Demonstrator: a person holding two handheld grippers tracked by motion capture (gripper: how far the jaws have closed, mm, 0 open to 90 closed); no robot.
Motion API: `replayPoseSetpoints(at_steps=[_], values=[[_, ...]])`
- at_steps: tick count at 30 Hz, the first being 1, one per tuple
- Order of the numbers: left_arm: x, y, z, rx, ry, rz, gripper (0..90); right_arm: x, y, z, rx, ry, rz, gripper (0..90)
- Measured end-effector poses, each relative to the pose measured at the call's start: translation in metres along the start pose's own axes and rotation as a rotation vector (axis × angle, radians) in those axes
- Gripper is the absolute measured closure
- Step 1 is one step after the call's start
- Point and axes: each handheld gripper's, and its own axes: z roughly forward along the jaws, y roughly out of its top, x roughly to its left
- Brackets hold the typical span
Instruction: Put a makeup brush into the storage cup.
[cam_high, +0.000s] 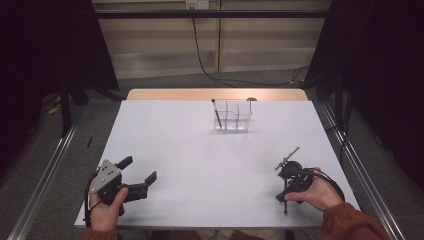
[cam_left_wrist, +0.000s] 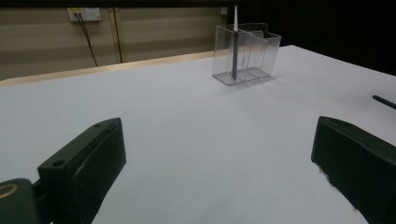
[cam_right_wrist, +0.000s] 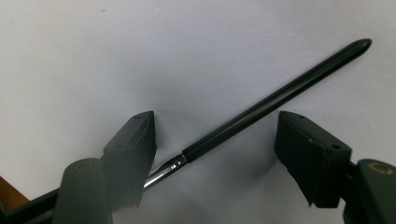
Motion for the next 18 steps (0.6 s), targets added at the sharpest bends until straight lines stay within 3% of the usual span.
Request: replayPoseSetpoints(at_steps=[5,18], values=[[0.0000,-0.0003,0.0002,0.008,-0.003,0.001,3.0,0.0003,0.0008,0.0001,0.009,-0.004,-0.007,29.5],[-0.0002,-0.0006,-0.0005,0.005,-0.005,-0.002,3.0,0.0015,0.0045,-0.0010,0.041,-0.011,0.026,36.5]])
